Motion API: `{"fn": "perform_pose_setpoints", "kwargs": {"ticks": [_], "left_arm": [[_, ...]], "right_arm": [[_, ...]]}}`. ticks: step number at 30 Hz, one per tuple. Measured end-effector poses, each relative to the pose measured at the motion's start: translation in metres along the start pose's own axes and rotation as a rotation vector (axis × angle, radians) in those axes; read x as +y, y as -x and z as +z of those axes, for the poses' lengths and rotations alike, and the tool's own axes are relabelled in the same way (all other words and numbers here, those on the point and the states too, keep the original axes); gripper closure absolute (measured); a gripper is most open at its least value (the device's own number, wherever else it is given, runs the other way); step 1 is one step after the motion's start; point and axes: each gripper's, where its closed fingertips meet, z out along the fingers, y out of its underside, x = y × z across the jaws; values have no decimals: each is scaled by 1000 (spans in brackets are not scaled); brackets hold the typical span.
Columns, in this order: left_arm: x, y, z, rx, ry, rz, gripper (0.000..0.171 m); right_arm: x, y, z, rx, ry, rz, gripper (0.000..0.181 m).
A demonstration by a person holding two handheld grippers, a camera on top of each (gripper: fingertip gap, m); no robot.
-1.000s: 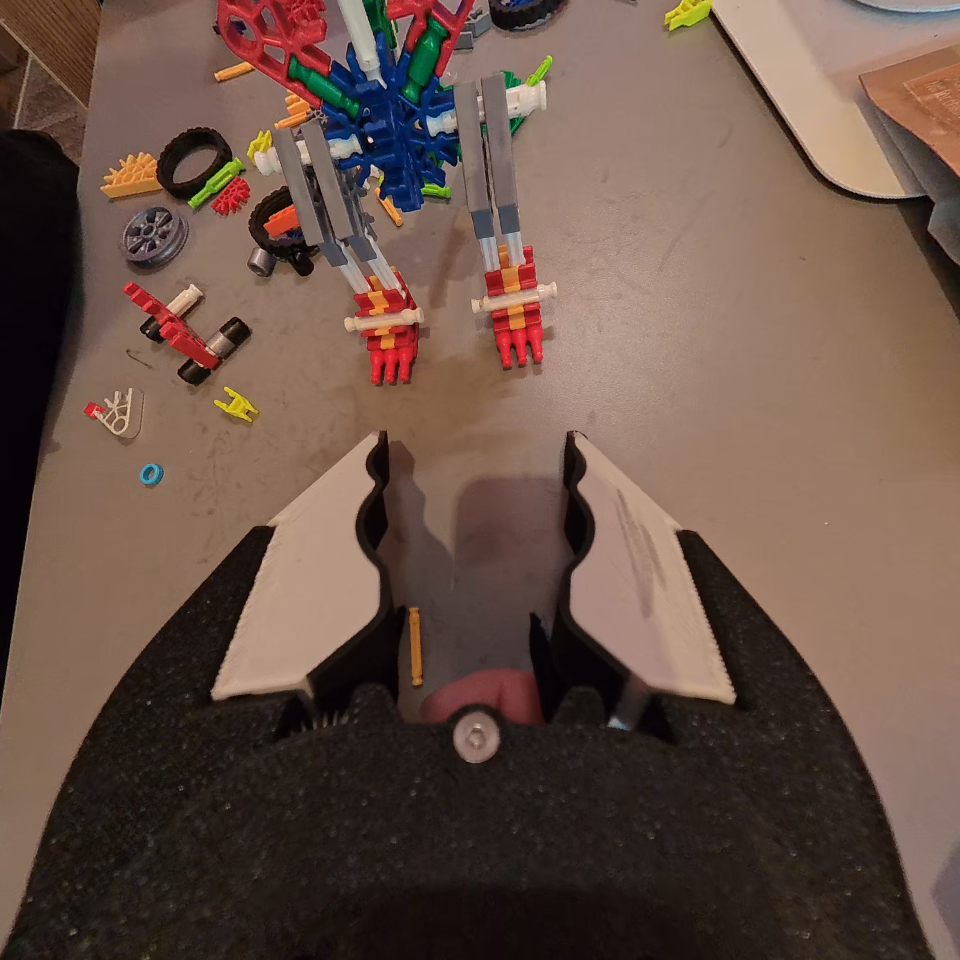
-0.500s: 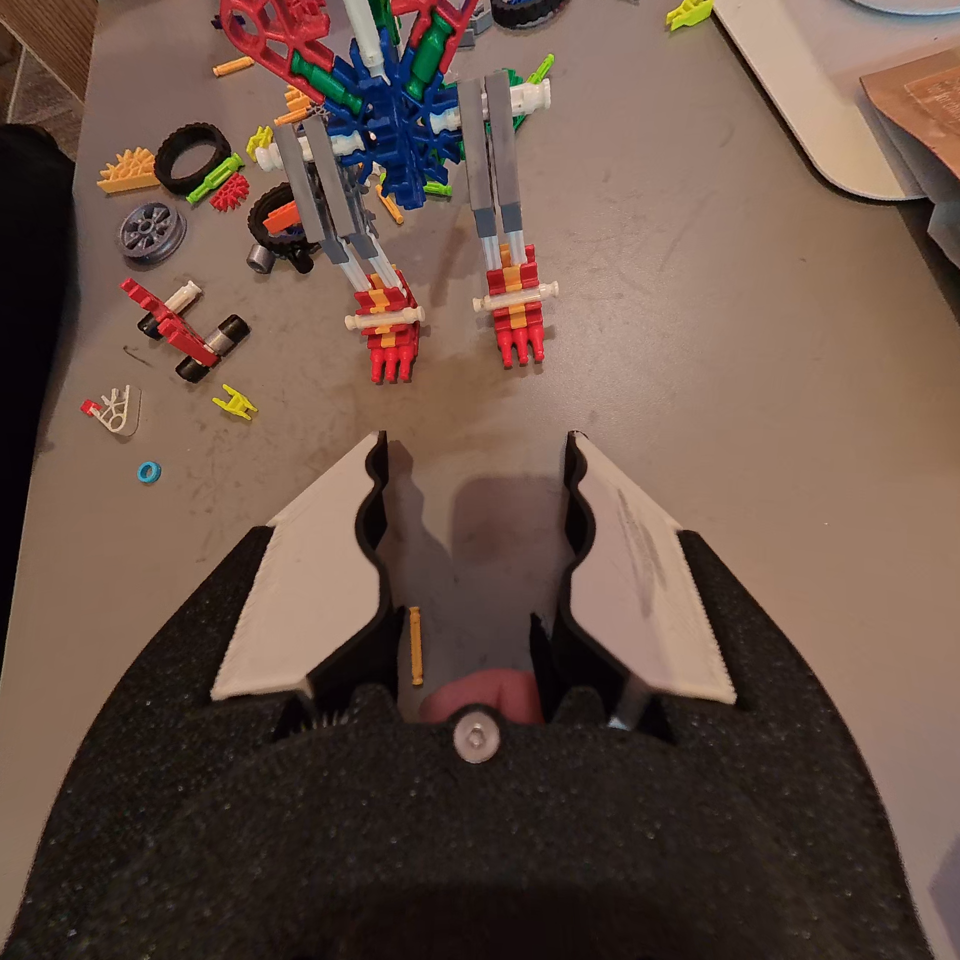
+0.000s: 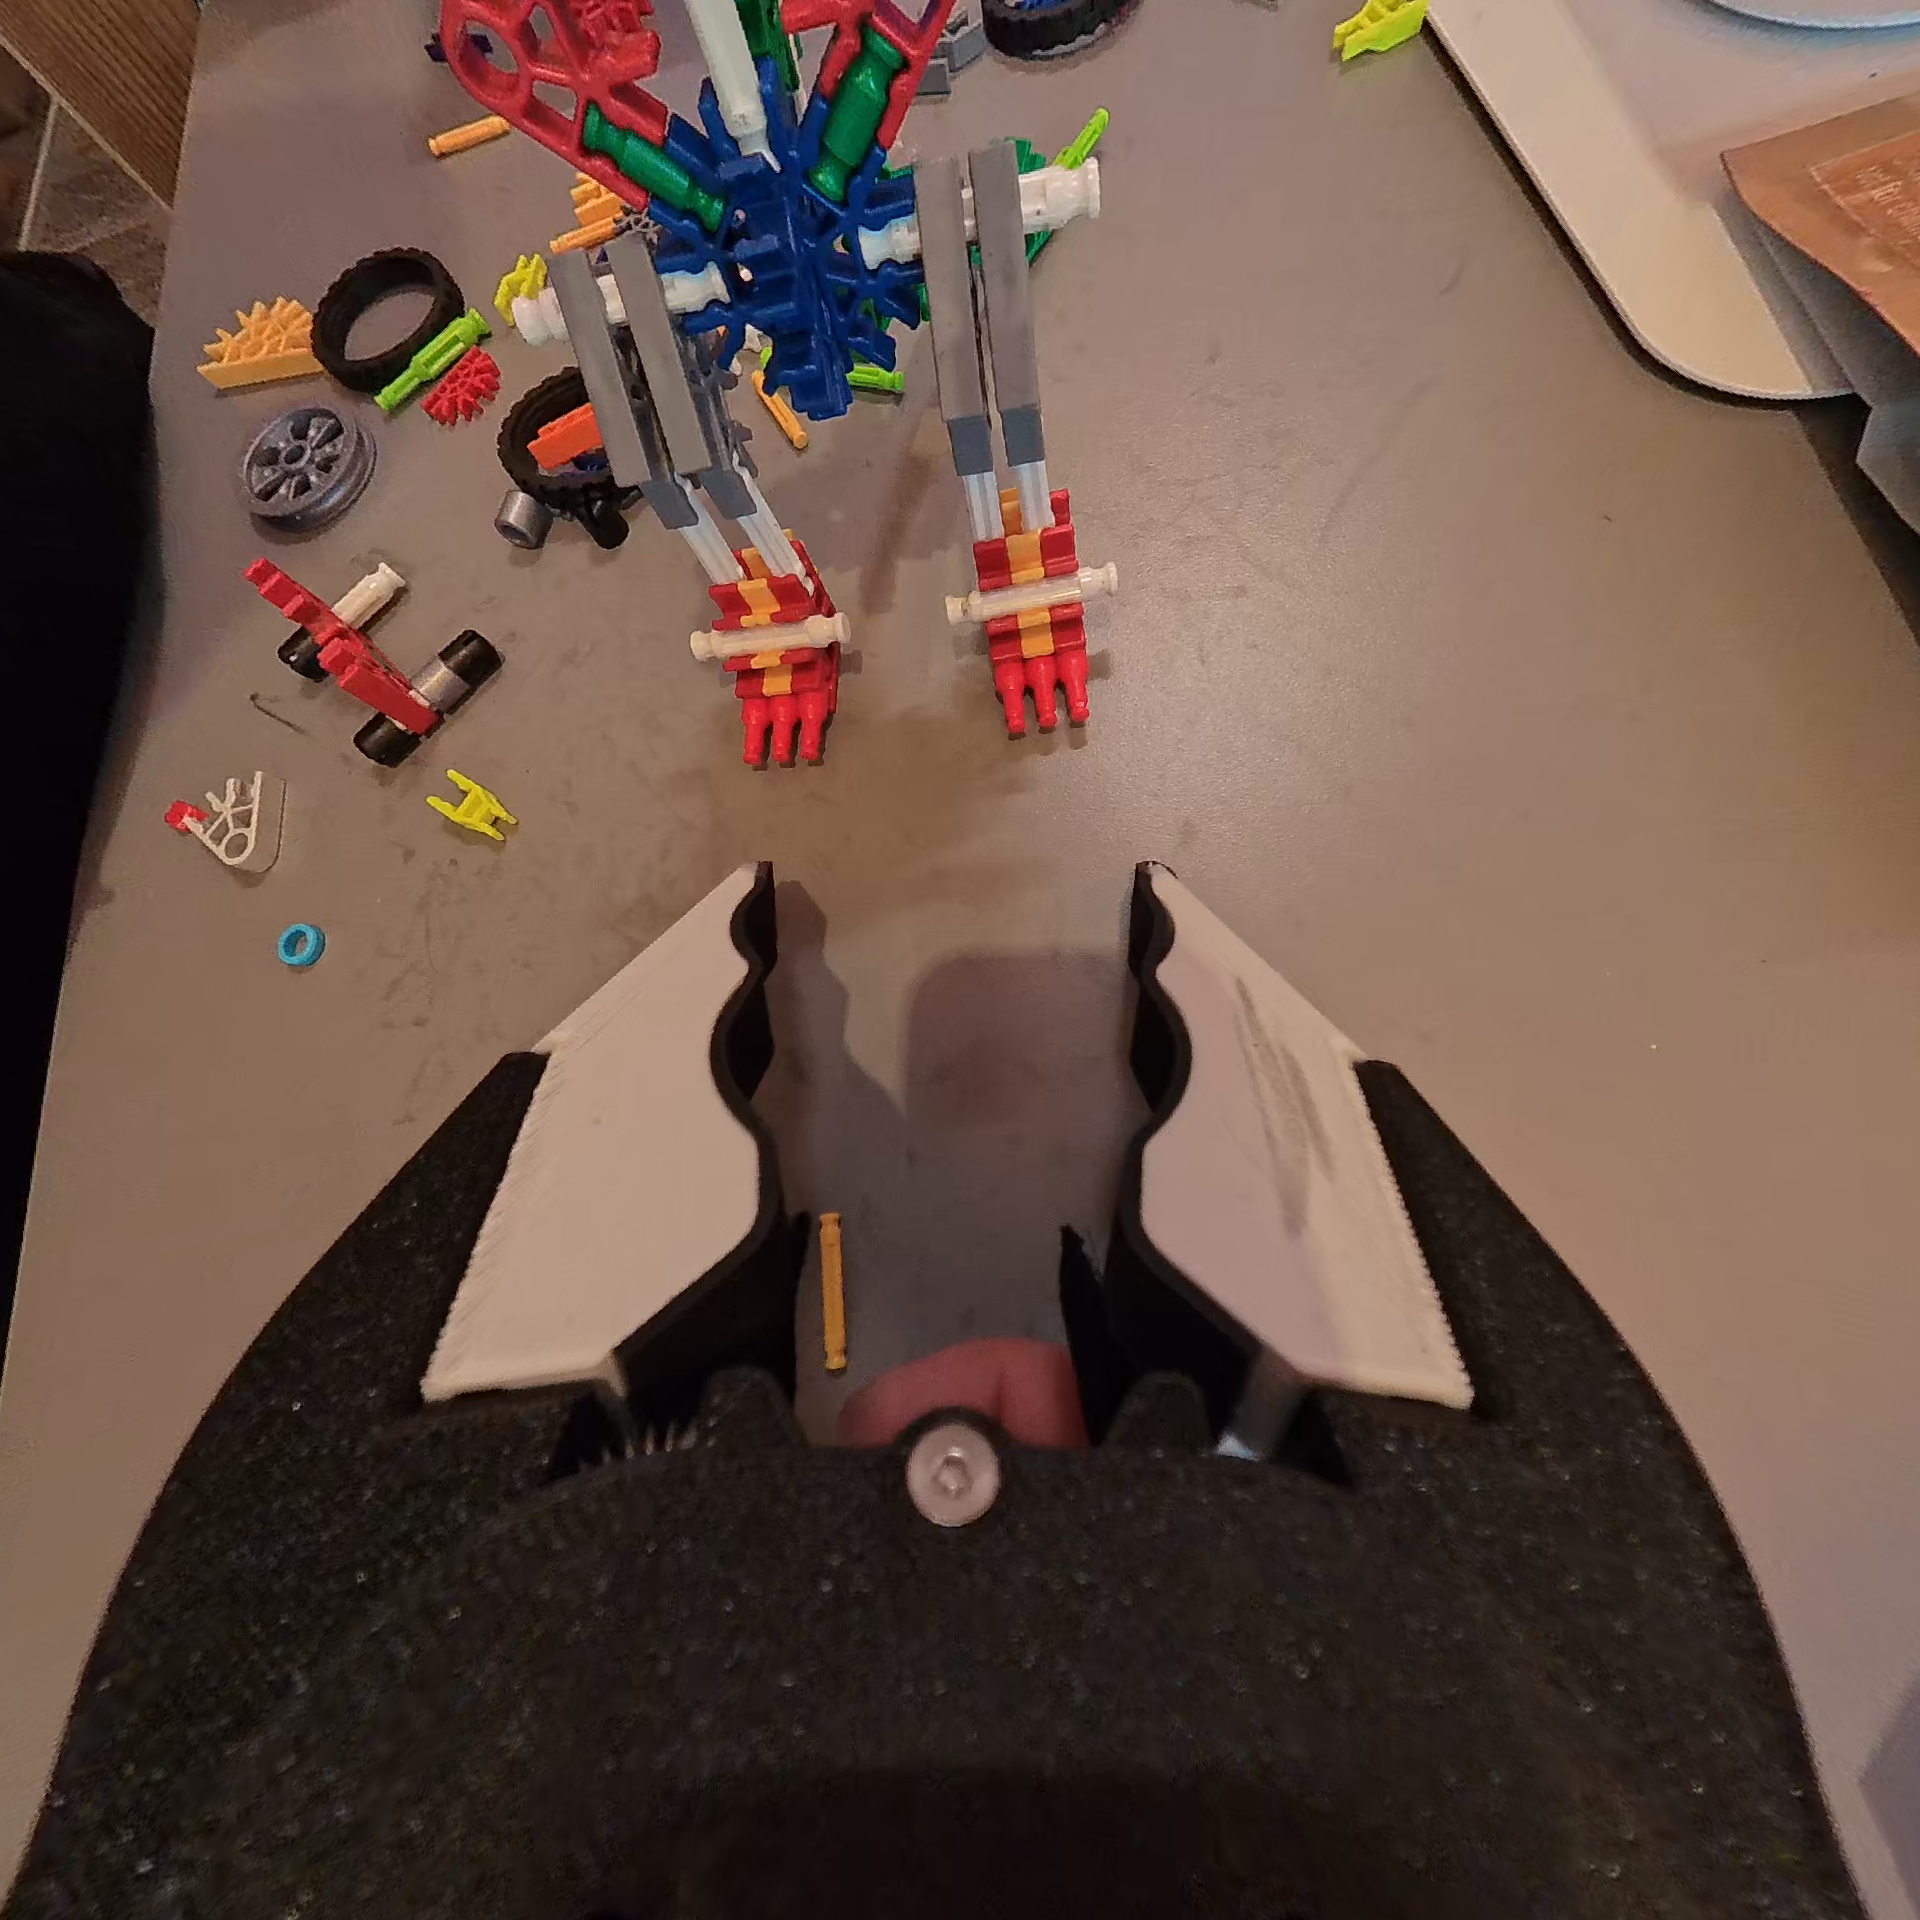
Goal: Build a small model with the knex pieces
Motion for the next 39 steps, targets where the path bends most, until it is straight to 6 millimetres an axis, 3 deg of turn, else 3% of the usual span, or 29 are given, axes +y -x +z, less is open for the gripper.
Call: {"fn": "perform_pose_setpoints", "kwargs": {"ticks": [7,15,19,23,28,39], "left_arm": [[1,3,14,-18,37,95,159],[9,2,12,-15,83,119,171],[18,-2,6,-6,115,130,171],[14,8,1,-23,70,77,171],[13,8,12,-32,71,106,160],[13,2,16,7,82,95,171]], "right_arm": [[0,0,0,2,1,-3,113],[0,0,0,1,1,-2,113],[0,0,0,-1,0,0,113],[0,0,0,-2,-1,2,113],[0,0,0,-1,0,0,113],[0,0,0,-2,-1,2,113]]}}
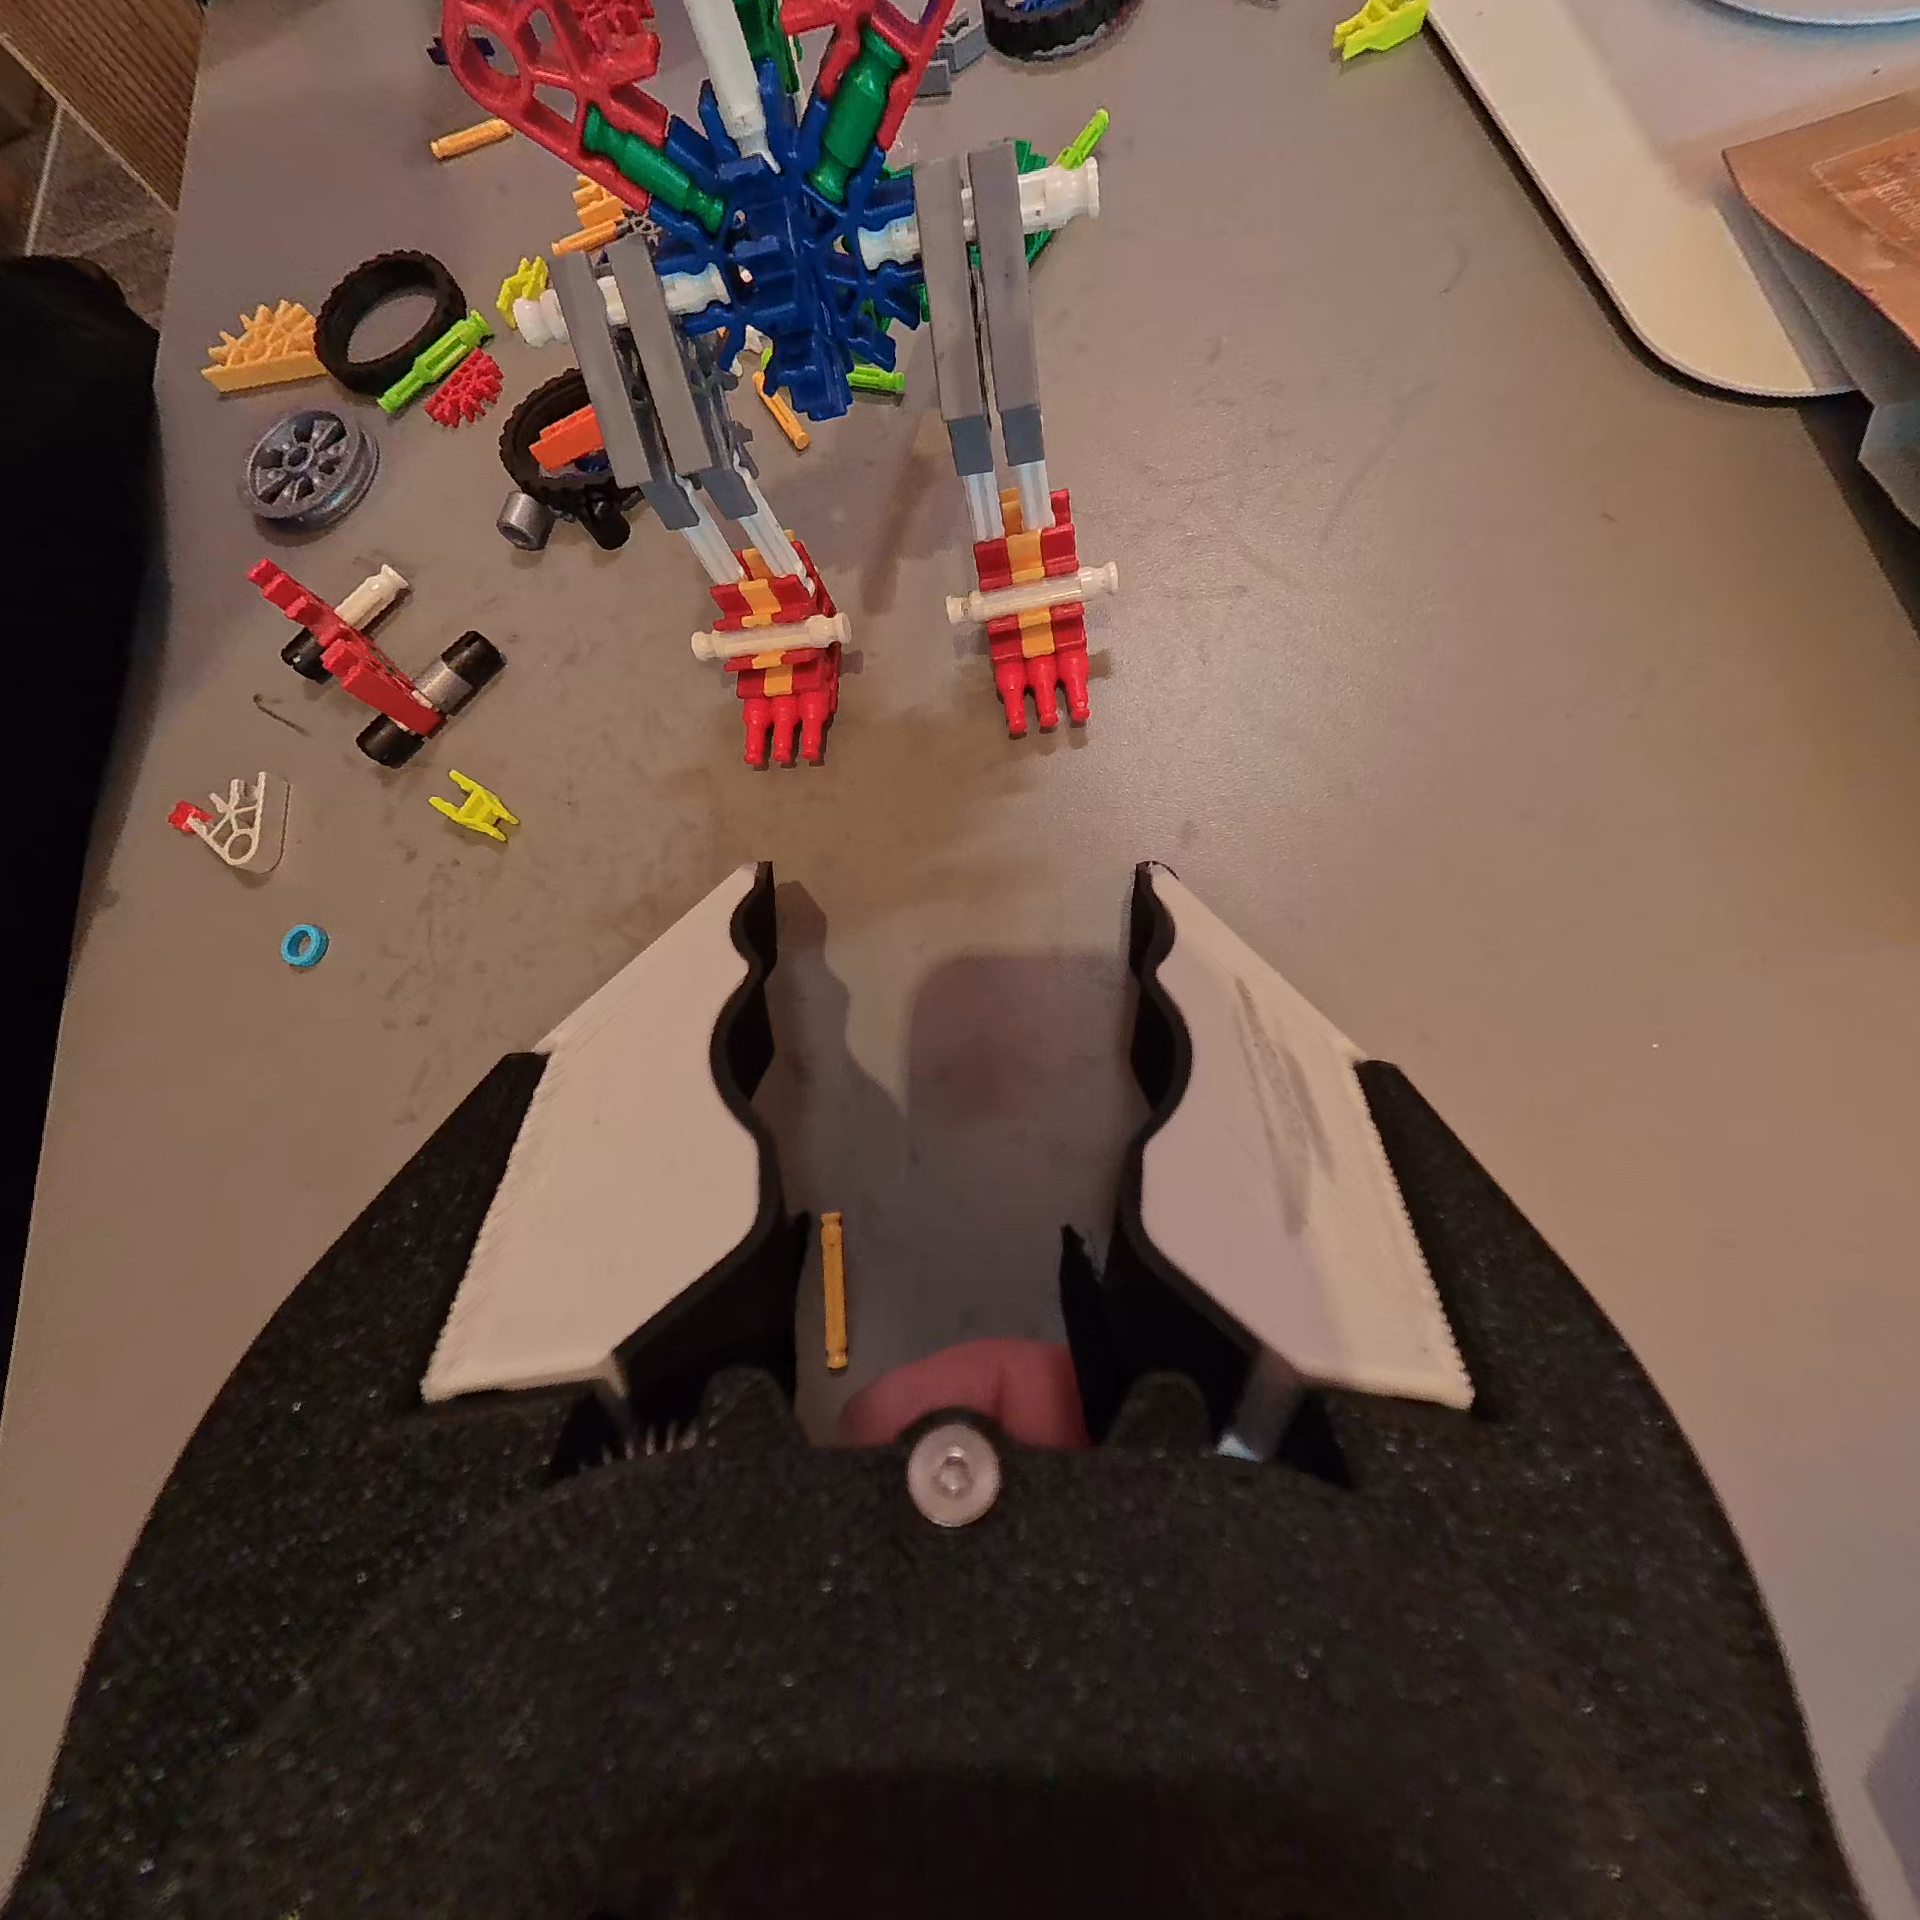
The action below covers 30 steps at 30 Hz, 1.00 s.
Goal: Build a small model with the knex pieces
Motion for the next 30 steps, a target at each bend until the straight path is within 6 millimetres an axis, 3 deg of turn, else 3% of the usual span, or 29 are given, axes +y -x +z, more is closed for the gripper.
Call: {"fn": "perform_pose_setpoints", "kwargs": {"ticks": [6,10,21,30], "left_arm": [[4,4,-5,-3,7,-36,171],[6,9,-1,-23,19,-55,162],[3,15,6,44,3,-234,167],[7,7,2,53,30,-238,171]], "right_arm": [[0,0,0,0,0,0,113],[0,0,0,1,0,-1,113],[0,0,0,0,0,0,113],[0,0,0,0,0,0,113]]}}
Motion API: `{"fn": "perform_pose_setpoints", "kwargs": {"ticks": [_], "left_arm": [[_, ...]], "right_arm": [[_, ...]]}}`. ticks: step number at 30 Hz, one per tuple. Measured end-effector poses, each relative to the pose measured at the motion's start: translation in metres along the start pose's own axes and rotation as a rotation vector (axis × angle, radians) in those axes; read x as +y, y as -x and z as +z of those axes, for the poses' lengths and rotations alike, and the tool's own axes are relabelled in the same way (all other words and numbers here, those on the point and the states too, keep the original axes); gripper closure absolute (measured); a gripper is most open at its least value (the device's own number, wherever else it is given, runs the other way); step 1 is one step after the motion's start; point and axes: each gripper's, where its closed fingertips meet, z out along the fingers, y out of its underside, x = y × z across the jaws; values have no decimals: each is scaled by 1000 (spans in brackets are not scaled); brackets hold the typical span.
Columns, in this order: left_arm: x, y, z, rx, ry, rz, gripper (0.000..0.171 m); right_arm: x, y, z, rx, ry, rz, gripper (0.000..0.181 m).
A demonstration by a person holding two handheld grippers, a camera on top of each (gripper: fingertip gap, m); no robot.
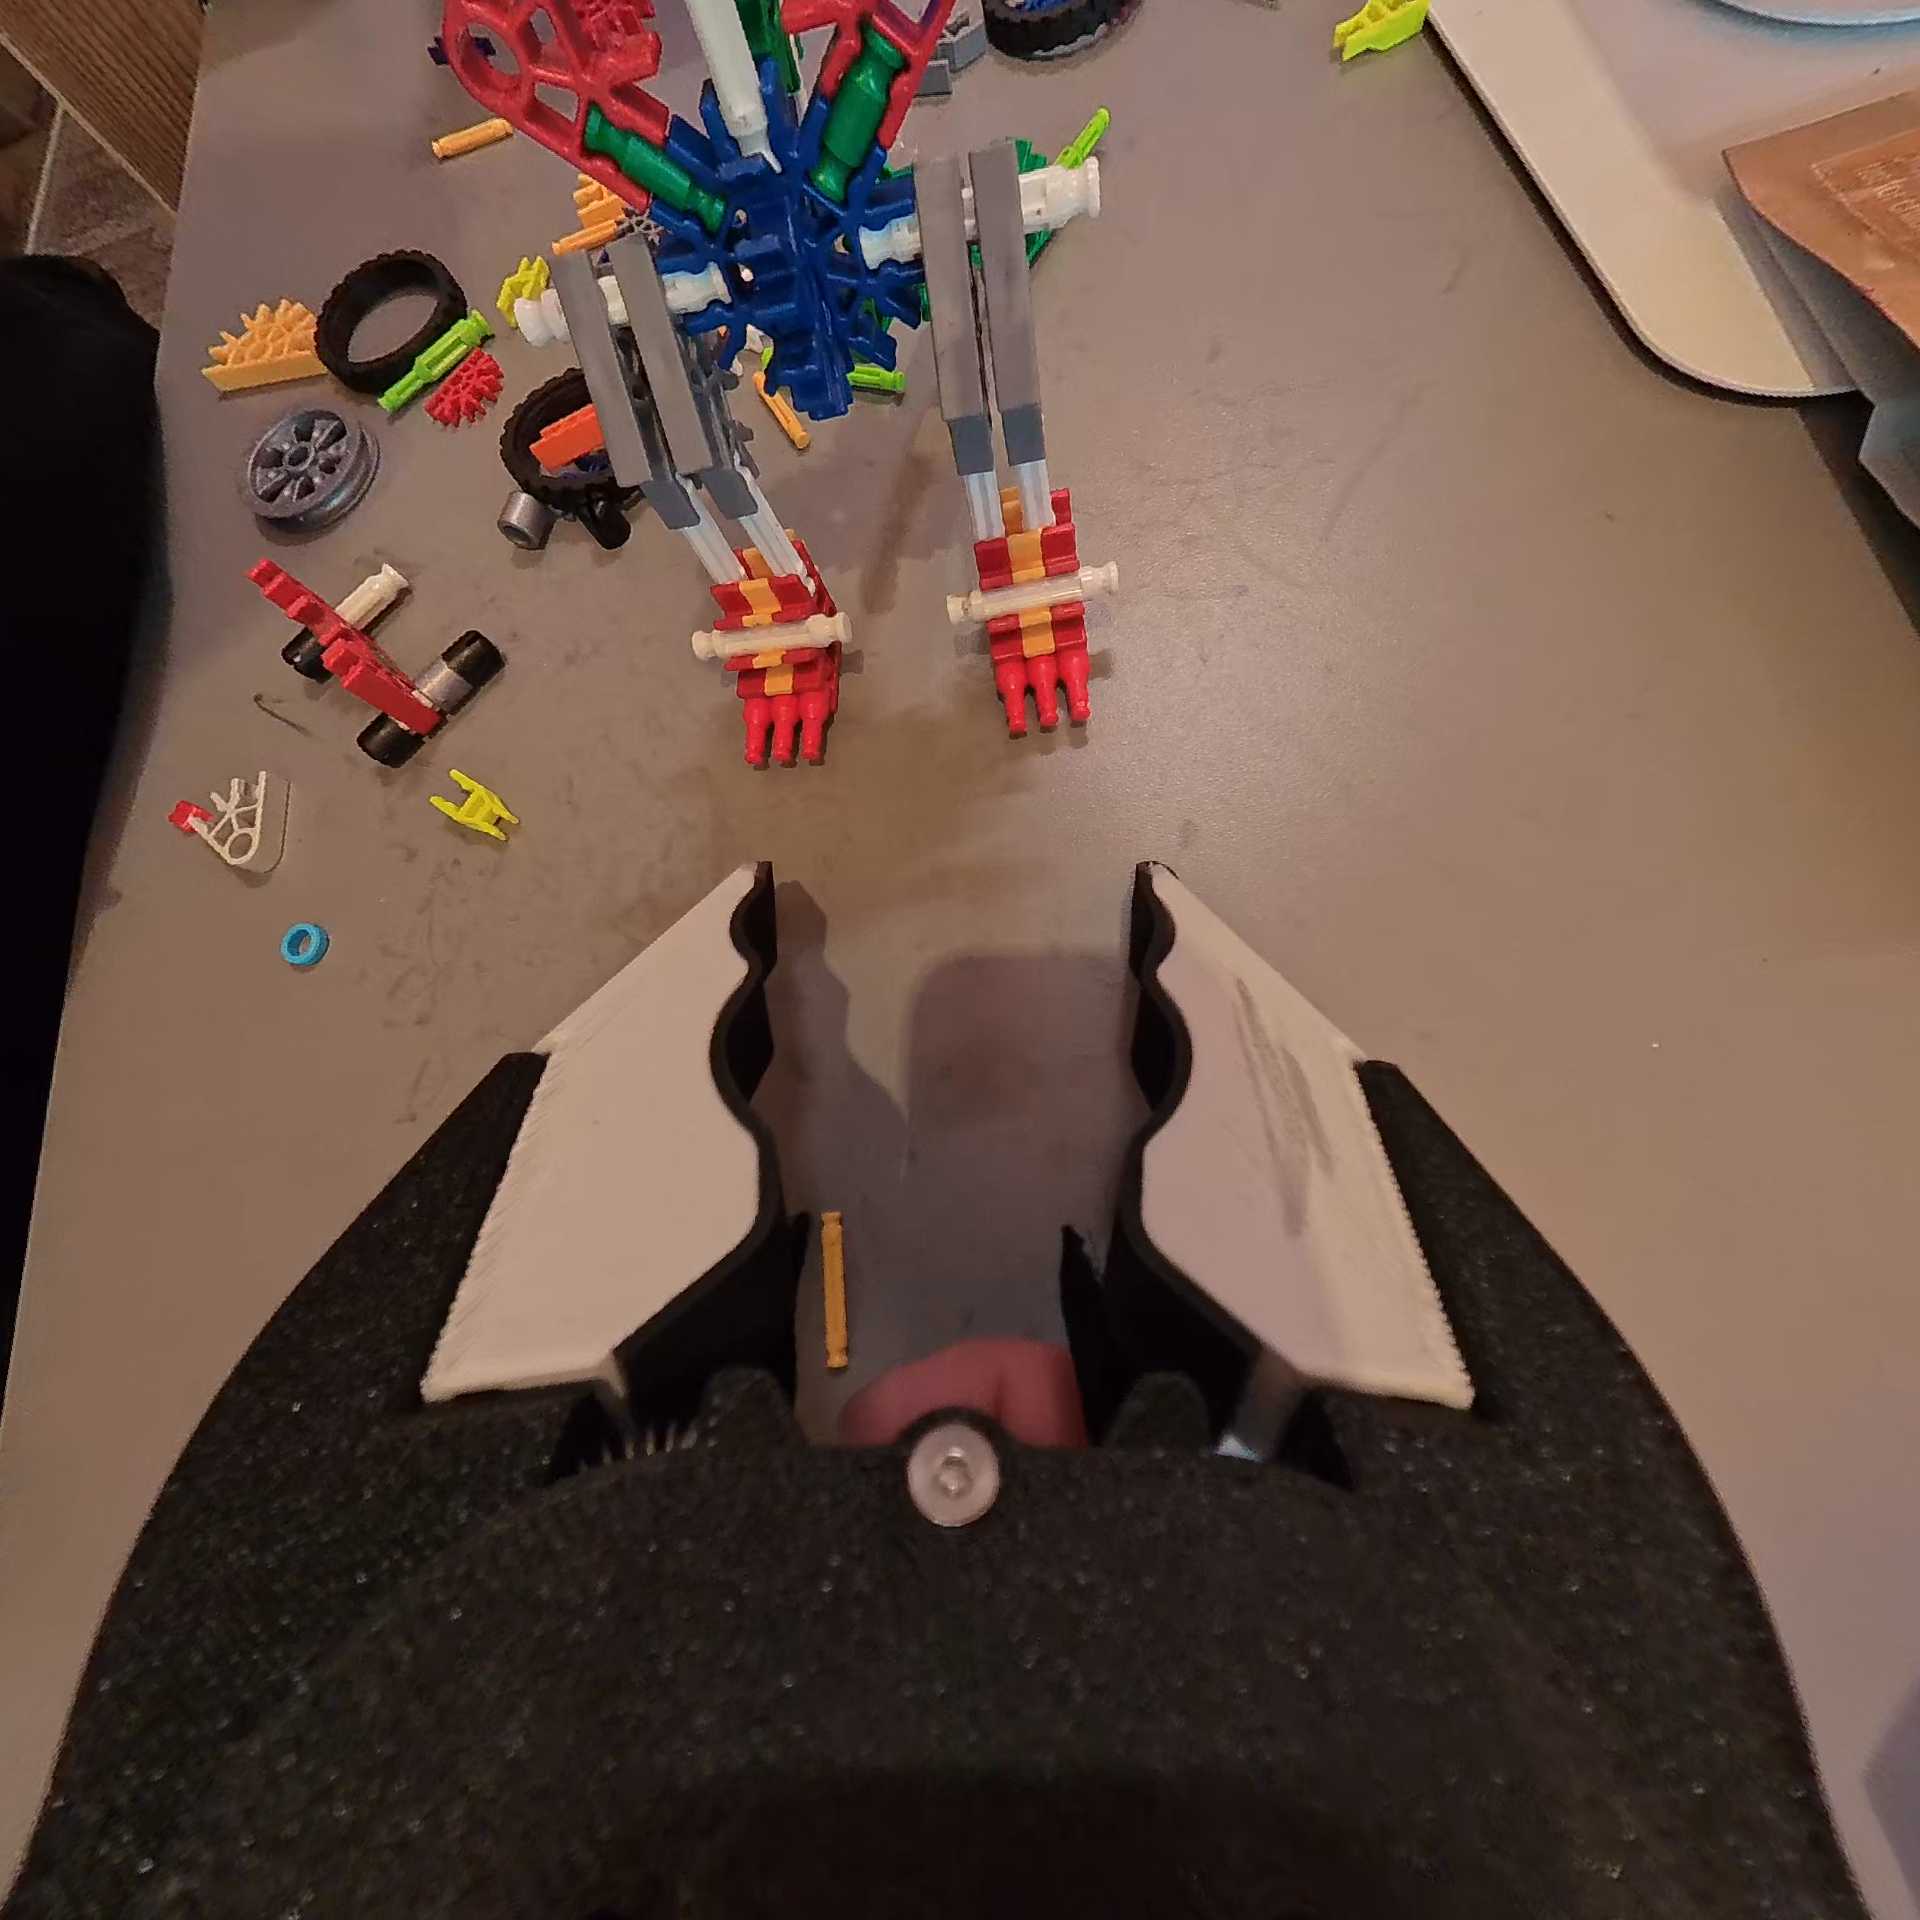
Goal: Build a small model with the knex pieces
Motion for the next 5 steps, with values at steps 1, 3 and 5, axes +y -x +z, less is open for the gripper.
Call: {"fn": "perform_pose_setpoints", "kwargs": {"ticks": [1,3,5], "left_arm": [[1,-1,-1,2,7,8,171],[2,-3,-2,2,18,23,171],[2,-2,-2,-6,17,33,171]], "right_arm": [[0,0,0,0,0,0,113],[0,0,0,-1,0,1,113],[0,0,0,-1,0,1,113]]}}
